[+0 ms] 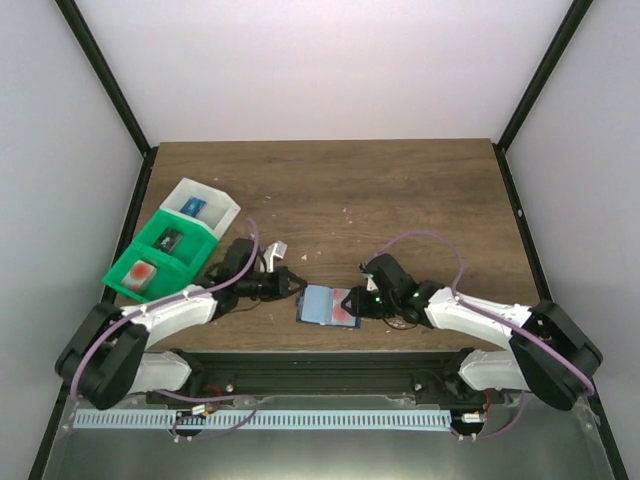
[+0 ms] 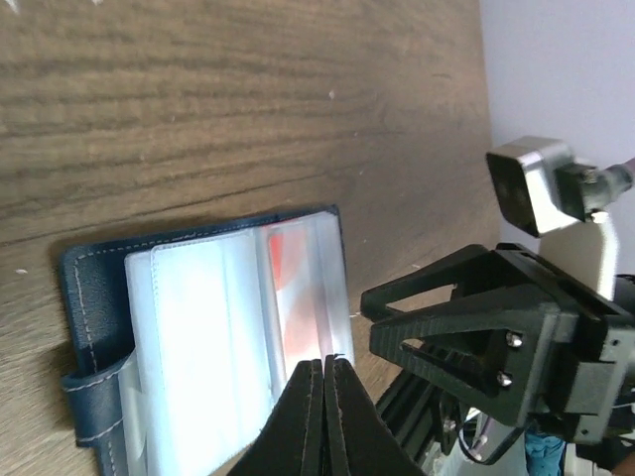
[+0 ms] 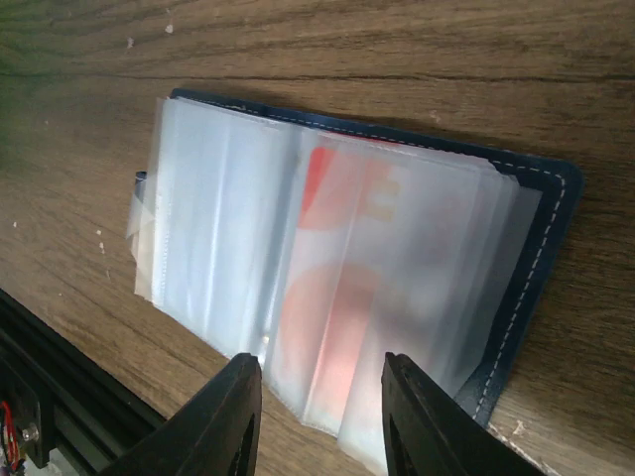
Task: Take the credit cards out of the card holder
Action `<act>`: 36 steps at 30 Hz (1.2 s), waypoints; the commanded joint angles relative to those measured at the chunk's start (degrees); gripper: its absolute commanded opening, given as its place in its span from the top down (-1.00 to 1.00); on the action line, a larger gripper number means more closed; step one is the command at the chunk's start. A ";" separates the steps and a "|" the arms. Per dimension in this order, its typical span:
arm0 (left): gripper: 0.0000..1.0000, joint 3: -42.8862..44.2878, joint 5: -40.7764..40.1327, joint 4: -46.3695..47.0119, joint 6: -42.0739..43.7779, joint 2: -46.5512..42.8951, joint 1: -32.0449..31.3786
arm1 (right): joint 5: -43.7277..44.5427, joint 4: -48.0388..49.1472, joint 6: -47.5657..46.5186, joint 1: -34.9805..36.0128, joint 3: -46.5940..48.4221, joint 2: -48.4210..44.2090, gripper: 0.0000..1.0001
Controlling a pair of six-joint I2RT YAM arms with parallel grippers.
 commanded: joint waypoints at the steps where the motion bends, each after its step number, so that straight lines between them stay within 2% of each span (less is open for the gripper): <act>1: 1.00 -1.88 -2.90 10.53 -3.59 6.50 -3.09 | 0.19 4.03 2.13 -0.37 -2.10 1.16 0.28; 6: 1.00 -2.94 -3.17 14.69 -4.54 14.24 -5.12 | 2.09 4.96 3.04 -0.34 -3.47 1.07 0.21; 15: 1.00 -5.21 -3.64 15.00 -2.65 20.15 -5.31 | 1.95 8.21 5.13 -0.30 -6.34 -0.17 0.18; 36: 1.00 -8.29 -3.58 16.33 -2.71 19.34 -5.27 | -0.54 14.17 4.25 -0.37 -7.14 -3.44 0.28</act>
